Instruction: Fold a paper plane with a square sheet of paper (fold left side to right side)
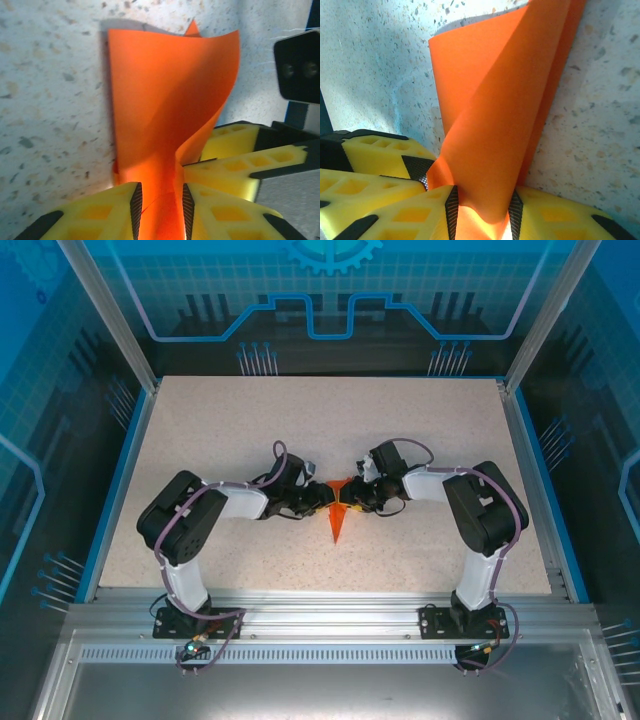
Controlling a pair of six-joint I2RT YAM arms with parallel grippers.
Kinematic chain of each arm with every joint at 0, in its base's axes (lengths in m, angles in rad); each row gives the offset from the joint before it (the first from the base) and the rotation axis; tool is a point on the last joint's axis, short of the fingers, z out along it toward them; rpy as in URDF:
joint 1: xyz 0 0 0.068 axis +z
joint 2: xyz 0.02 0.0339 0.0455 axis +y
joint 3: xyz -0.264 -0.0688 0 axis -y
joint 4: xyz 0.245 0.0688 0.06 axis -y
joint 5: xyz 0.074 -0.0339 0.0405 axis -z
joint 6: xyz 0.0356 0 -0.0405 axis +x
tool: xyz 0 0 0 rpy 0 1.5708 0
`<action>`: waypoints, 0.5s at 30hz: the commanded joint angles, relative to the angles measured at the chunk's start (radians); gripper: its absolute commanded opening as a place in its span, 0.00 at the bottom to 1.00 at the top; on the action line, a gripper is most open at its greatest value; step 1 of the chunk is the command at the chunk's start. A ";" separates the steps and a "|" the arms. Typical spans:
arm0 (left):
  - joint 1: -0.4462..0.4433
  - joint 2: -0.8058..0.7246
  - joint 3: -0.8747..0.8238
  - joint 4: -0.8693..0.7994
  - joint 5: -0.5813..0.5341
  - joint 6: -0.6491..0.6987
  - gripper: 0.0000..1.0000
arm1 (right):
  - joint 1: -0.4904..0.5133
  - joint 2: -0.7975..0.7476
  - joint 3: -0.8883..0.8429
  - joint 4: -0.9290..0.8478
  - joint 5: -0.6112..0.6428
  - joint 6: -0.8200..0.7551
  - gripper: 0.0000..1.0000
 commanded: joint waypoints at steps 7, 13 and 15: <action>0.018 -0.034 0.006 0.007 0.015 0.004 0.32 | 0.027 0.037 -0.010 -0.033 0.044 -0.007 0.35; 0.018 0.004 0.028 0.013 0.037 -0.003 0.29 | 0.027 0.040 -0.005 -0.034 0.042 -0.007 0.35; 0.019 0.017 0.033 0.022 0.047 -0.007 0.28 | 0.027 0.041 -0.005 -0.036 0.040 -0.007 0.35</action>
